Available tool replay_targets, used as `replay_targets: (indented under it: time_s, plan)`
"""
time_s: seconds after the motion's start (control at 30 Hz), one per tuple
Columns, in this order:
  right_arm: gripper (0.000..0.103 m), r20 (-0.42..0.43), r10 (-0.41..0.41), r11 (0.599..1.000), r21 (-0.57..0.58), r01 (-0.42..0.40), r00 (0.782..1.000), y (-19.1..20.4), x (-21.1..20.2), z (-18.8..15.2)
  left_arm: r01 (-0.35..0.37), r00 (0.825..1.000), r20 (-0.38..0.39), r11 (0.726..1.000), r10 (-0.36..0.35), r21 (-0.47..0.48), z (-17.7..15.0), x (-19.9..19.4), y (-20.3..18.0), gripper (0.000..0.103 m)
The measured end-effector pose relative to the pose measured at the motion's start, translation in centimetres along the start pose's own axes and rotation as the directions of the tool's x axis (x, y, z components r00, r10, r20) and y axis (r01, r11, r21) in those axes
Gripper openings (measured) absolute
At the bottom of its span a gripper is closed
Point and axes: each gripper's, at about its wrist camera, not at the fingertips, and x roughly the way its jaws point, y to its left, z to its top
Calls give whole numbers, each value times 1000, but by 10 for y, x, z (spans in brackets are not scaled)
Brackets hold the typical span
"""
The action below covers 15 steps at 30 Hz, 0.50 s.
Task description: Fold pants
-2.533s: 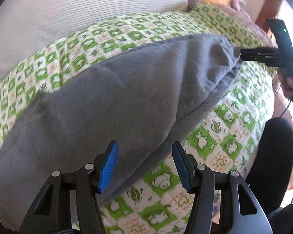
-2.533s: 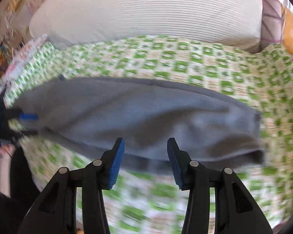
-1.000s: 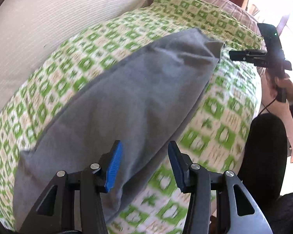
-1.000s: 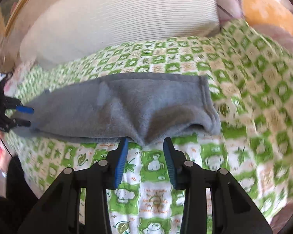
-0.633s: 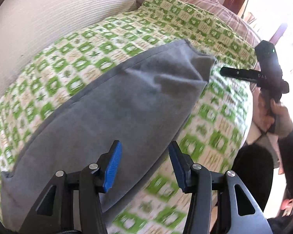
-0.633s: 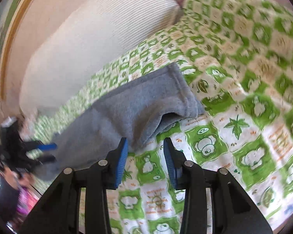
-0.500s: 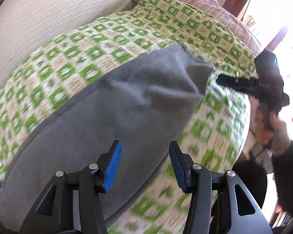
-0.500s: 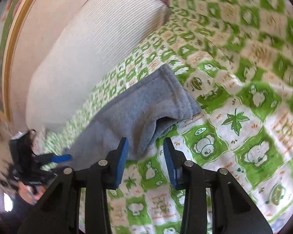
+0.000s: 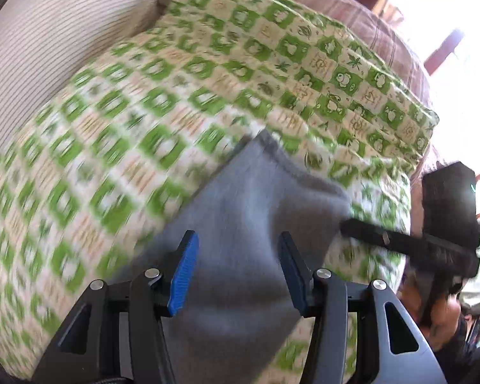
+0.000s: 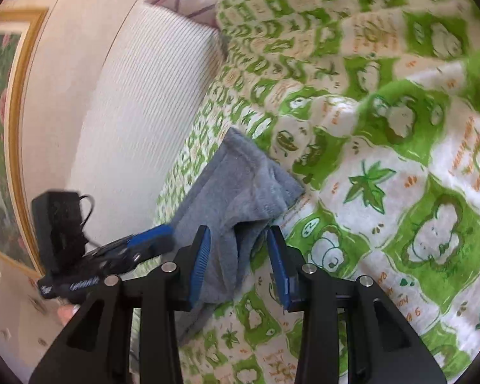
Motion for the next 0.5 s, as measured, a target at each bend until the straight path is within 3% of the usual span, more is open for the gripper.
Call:
replay_targets:
  time_s: [0.2,0.37,0.5]
  plan:
    - [39,38,33,995,98,-36,999,-16,-4,-6,-105,988,-101,991,114,89,38,50,-3,55]
    - [39,38,57,992,108,-61,998,-15,1,-1,-44,990,-131,996,54,82,50,69,1,65]
    - [39,27,18,994,110,-20,999,-13,13,6,-13,992,-121,997,22,79,53,76,2,68]
